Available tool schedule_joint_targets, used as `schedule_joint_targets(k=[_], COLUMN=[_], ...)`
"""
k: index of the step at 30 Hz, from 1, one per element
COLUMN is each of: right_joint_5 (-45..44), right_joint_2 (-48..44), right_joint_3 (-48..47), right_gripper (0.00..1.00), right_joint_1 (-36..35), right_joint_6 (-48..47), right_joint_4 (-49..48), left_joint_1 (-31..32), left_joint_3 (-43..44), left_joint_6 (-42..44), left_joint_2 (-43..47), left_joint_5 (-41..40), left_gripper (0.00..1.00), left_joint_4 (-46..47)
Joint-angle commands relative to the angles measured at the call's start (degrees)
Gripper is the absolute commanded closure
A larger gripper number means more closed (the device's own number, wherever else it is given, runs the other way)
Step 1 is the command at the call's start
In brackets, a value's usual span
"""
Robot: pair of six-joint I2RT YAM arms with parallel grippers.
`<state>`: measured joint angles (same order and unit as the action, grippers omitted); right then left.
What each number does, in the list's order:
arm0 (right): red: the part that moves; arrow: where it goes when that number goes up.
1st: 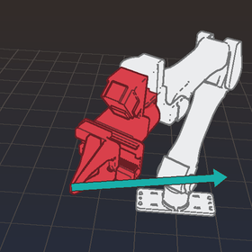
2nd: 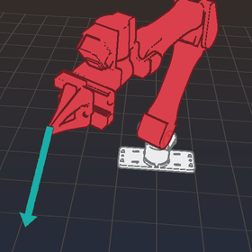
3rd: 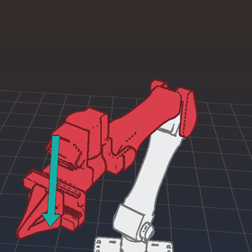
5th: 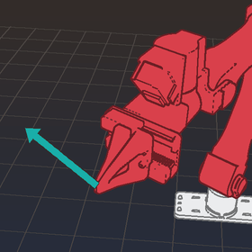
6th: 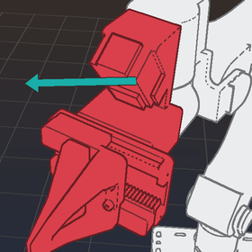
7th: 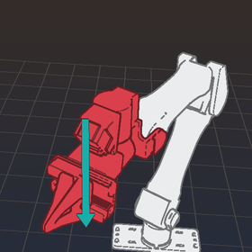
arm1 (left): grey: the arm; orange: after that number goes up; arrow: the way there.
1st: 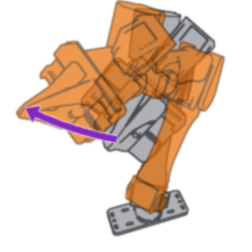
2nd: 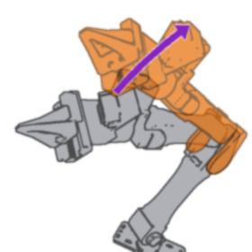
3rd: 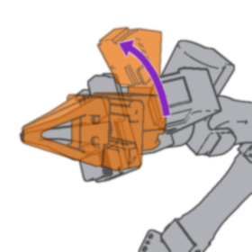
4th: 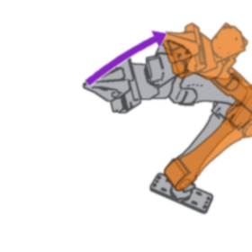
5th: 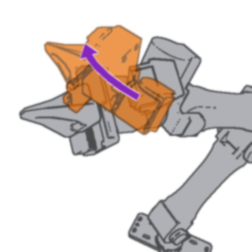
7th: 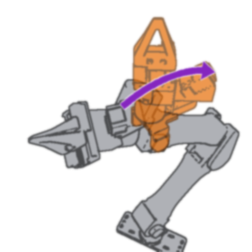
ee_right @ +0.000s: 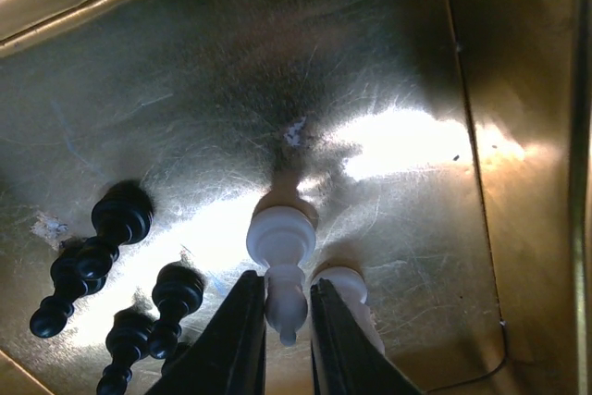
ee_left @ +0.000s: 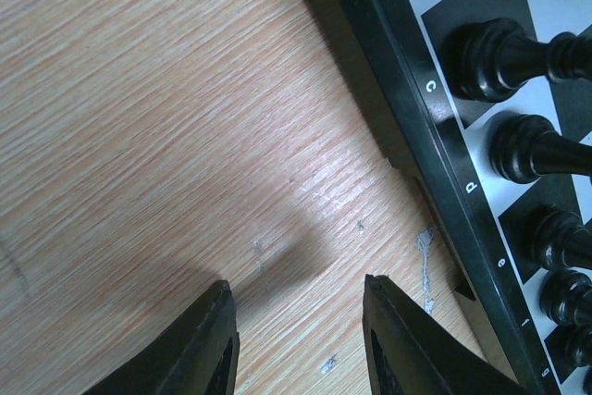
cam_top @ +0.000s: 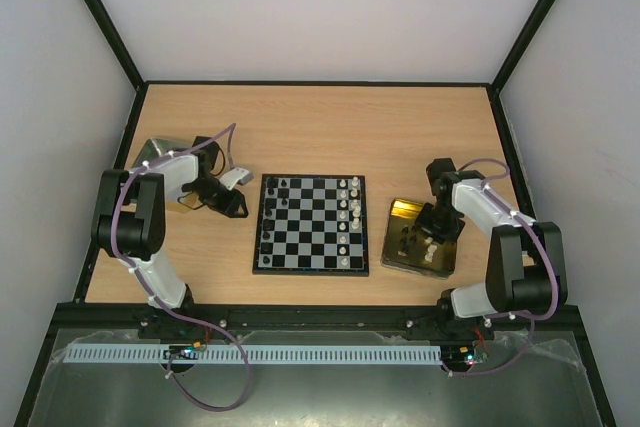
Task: Set up the chess pieces on the board
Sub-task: Pick up the chess piece from the storage box.
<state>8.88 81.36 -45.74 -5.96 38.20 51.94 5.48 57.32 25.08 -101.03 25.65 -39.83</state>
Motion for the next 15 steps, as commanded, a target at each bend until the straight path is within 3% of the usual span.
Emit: schedule_joint_targets(k=[1, 10, 15], right_joint_5=[-1.5, -2.3, -0.6], right_joint_2=[0.3, -0.6, -4.9], right_joint_3=[0.4, -3.7, -9.1], right_gripper=[0.89, 0.98, 0.98], right_joint_1=[0.3, 0.4, -3.3], right_joint_6=[0.8, 0.4, 1.3], right_joint_4=[-0.6, 2.1, 9.5], left_joint_1=[0.2, 0.3, 0.2], left_joint_3=[-2.1, -2.1, -1.9], left_joint_6=[0.6, 0.6, 0.7], left_joint_2=[-2.0, -2.0, -2.2], left_joint_5=[-1.7, -1.7, -1.7], left_gripper=[0.61, 0.61, 0.61], left_joint_4=[0.5, 0.4, 0.4])
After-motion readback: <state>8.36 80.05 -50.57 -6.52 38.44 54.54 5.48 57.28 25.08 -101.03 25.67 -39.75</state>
